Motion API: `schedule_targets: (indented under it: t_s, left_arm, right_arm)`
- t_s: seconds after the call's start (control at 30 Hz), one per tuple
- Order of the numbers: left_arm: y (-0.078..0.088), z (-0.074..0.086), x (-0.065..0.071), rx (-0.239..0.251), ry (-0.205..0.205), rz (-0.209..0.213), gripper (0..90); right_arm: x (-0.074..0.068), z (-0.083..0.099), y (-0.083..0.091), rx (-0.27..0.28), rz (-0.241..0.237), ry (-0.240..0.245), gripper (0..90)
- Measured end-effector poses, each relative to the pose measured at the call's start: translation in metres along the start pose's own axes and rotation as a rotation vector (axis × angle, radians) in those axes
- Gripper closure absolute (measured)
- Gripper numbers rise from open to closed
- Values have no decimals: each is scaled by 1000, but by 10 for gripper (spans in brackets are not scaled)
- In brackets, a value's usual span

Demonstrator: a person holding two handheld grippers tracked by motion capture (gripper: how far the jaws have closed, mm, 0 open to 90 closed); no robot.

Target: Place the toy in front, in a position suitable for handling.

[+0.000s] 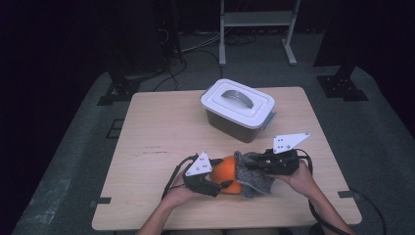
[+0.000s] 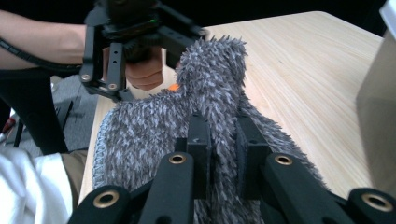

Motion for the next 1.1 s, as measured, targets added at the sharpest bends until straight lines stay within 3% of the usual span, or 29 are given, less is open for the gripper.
schedule_targets:
  t_s: [0.07,0.17,0.3,0.37,0.43,0.5,0.7,0.93,1.0,1.1]
  left_arm:
    - [2,-3,0,-7,-7,-13,389]
    - [9,-11,3,-20,-36,-34,424]
    - [15,-15,4,-27,-33,-34,436]
    - [15,-11,3,-35,-24,-40,439]
    - [16,-10,1,-31,-11,-40,438]
    - [16,-8,0,-34,-13,-47,438]
    - [19,-5,-9,-18,35,-46,429]
    - [16,-7,-7,-13,34,-45,429]
    - [18,-6,-7,-10,37,-46,429]
    - [19,-5,-8,-12,35,-52,427]
  right_arm:
    - [3,2,3,12,7,-20,783]
    - [5,4,7,12,23,-29,782]
    - [2,0,8,20,20,-28,782]
    - [-5,-11,6,50,-6,-15,782]
    - [-6,-11,1,34,-10,-5,782]
    - [-6,-4,-2,21,-13,-15,782]
    - [8,29,2,-35,18,-98,781]
    - [1,-6,-1,35,-11,-40,780]
    - [1,-6,-5,24,-13,-29,780]
    - [6,11,-6,-10,3,-54,780]
Point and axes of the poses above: each handheld gripper's, and its own axes: y roughly backward along the jaws, z roughly out of its underside, x roughly to its right, the point moved 9 cm from there along -y, roughly forward along the jaws, and after that the axes turned 7 degrees about y, right-handed, at the moved point
